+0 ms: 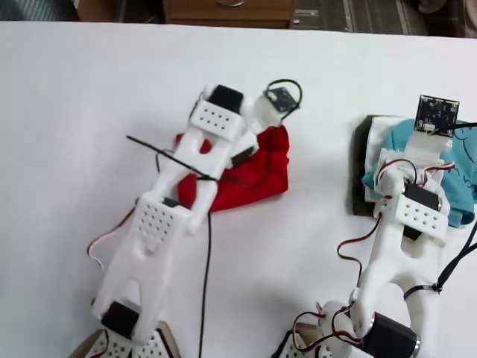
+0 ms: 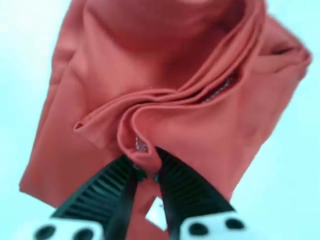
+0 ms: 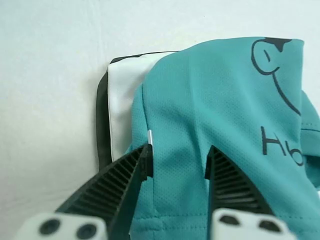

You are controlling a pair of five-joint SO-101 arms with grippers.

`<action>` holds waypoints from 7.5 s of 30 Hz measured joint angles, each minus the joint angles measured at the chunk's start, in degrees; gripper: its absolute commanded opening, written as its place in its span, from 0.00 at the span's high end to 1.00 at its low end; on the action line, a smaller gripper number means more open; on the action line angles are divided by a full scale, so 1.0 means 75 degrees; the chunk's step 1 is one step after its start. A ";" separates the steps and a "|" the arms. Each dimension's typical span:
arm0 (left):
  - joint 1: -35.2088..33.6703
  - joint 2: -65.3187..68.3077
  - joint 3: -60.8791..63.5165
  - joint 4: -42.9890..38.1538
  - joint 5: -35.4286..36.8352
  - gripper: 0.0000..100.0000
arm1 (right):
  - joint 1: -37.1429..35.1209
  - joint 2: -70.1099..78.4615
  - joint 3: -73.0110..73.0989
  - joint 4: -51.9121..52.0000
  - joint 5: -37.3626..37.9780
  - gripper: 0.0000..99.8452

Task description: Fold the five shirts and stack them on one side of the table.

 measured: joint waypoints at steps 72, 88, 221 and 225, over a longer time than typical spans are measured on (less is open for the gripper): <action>-0.0750 0.0774 -0.1172 -0.0668 0.0832 0.96 | 0.0000 0.0000 0.0000 -0.0164 0.0000 0.82; -0.0141 0.0774 -0.2145 0.0012 0.0832 0.98 | 0.0000 0.0000 0.0000 -0.0164 0.0000 0.82; -0.2661 0.0047 0.0949 -0.1946 0.0903 0.79 | -0.3915 1.0174 -1.4031 0.8111 0.2544 0.97; -0.2708 0.0047 0.0328 -0.1582 0.0903 0.79 | -0.4103 1.0174 -1.4980 0.8615 0.2555 0.87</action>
